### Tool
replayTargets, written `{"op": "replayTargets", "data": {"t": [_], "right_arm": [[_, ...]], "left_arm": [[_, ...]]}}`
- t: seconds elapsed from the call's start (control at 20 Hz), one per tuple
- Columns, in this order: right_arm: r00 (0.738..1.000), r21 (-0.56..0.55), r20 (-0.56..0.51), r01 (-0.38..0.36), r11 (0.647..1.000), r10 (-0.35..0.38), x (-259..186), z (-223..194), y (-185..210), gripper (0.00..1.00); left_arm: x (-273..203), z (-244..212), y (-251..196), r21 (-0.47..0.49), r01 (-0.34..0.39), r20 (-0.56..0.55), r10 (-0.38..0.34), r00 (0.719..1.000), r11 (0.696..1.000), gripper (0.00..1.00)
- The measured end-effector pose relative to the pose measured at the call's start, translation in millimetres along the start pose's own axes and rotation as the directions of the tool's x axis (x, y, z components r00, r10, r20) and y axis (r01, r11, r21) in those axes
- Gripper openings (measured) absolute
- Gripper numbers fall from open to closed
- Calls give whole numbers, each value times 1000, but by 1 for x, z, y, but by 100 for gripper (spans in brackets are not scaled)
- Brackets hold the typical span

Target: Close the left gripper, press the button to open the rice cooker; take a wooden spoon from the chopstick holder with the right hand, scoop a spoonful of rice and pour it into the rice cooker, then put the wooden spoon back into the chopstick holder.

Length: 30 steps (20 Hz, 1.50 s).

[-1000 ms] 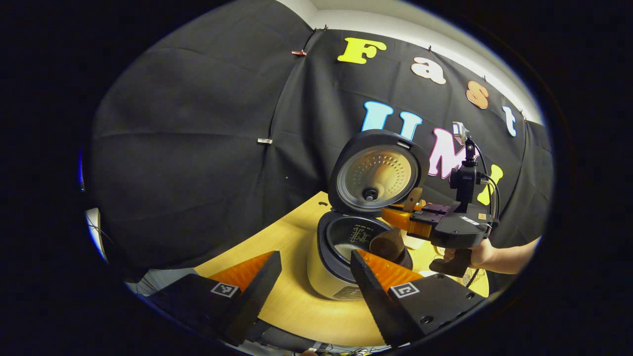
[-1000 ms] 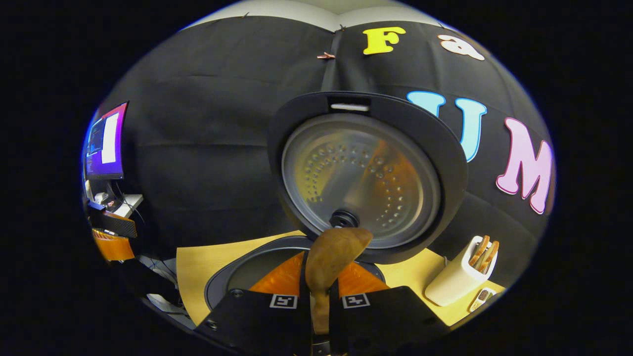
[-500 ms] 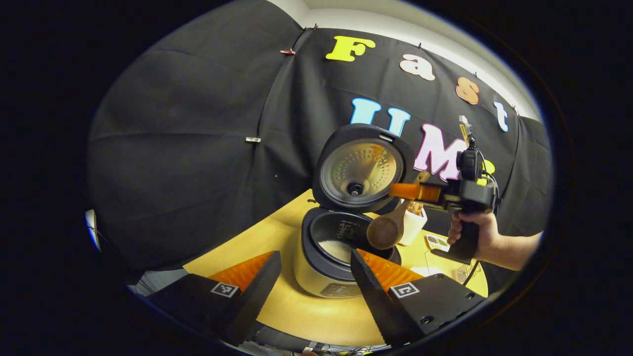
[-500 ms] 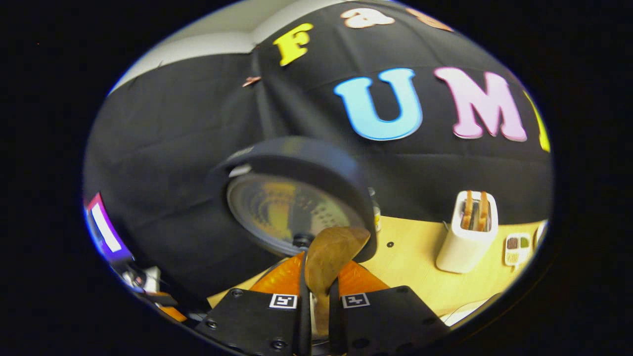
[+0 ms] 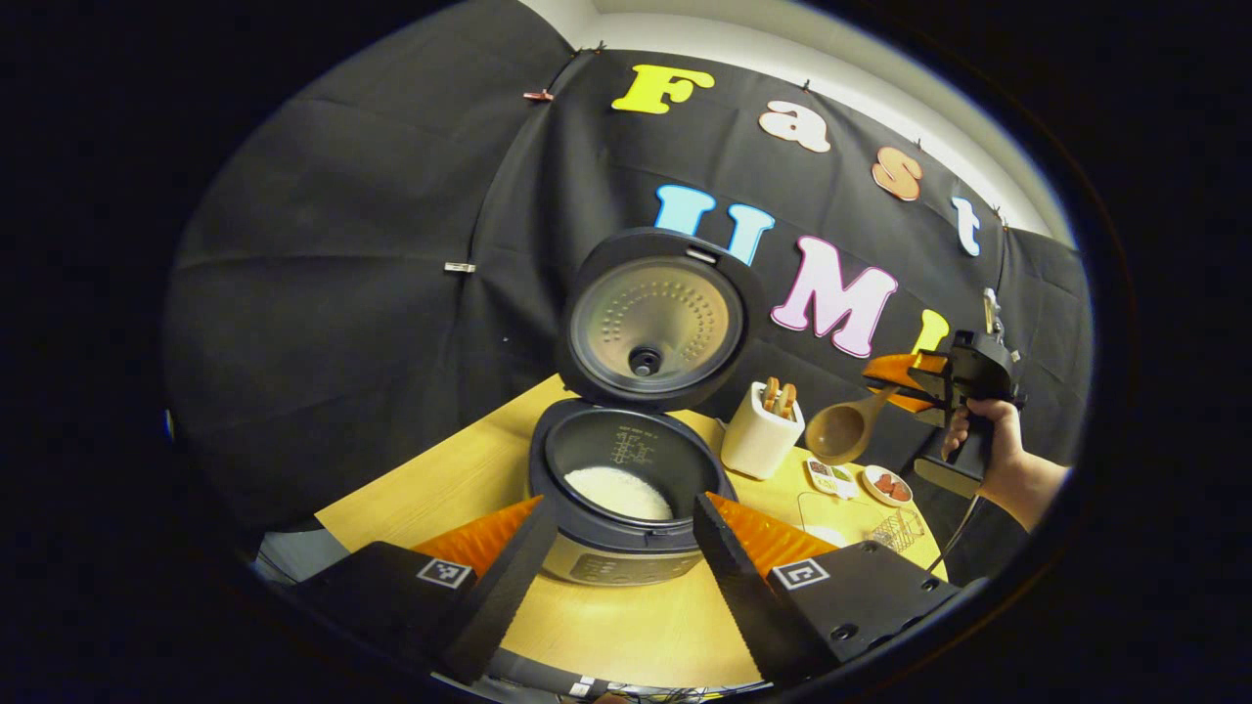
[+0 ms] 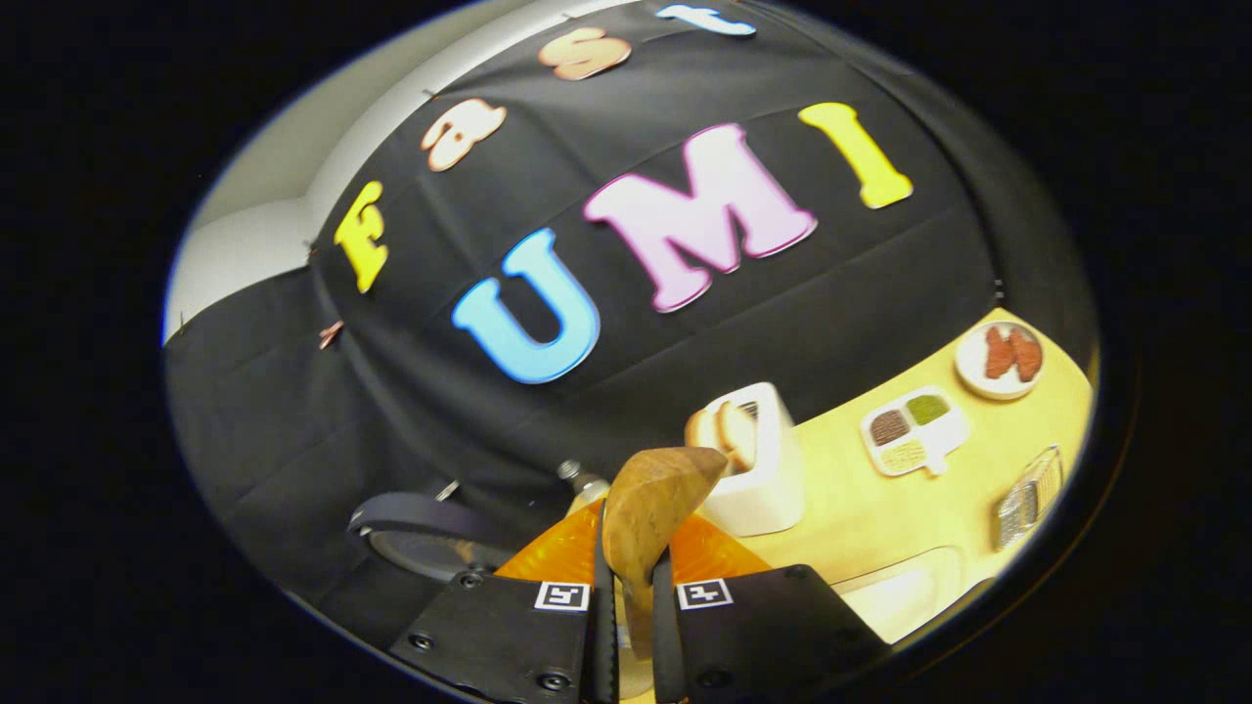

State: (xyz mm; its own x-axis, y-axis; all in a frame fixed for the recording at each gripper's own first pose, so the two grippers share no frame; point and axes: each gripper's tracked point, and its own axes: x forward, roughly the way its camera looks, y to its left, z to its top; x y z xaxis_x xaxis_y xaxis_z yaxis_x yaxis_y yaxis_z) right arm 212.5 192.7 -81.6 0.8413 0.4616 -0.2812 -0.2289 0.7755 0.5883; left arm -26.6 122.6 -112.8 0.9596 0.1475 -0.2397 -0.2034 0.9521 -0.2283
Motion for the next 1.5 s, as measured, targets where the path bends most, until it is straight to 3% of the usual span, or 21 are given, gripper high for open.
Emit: {"op": "replayTargets", "data": {"t": [0.15,0.3,0.6,0.85,1.1,1.25,1.5], "right_arm": [[991,60,82,99,993,-104,-26,48,-63,18],[964,118,162,195,974,-212,-60,92,-129,18],[910,183,200,329,926,-363,-98,123,-232,18],[897,171,138,396,902,-420,-99,103,-296,18],[894,136,72,430,892,-442,-80,72,-341,18],[902,120,34,423,898,-430,-66,53,-352,18],[889,65,-25,458,886,-458,-52,13,-368,18]], "left_arm": [[5,-2,-24,21,31,-7,-31,1000,999,95],[10,-4,-45,60,51,-18,-50,999,997,96],[21,-5,-94,98,72,-31,-70,997,993,95],[29,-6,-131,101,55,-36,-51,998,993,95],[31,12,-138,105,-48,7,48,999,993,95],[28,17,-137,80,-90,13,90,996,993,95],[17,34,-124,90,-192,48,188,981,977,95]]}}
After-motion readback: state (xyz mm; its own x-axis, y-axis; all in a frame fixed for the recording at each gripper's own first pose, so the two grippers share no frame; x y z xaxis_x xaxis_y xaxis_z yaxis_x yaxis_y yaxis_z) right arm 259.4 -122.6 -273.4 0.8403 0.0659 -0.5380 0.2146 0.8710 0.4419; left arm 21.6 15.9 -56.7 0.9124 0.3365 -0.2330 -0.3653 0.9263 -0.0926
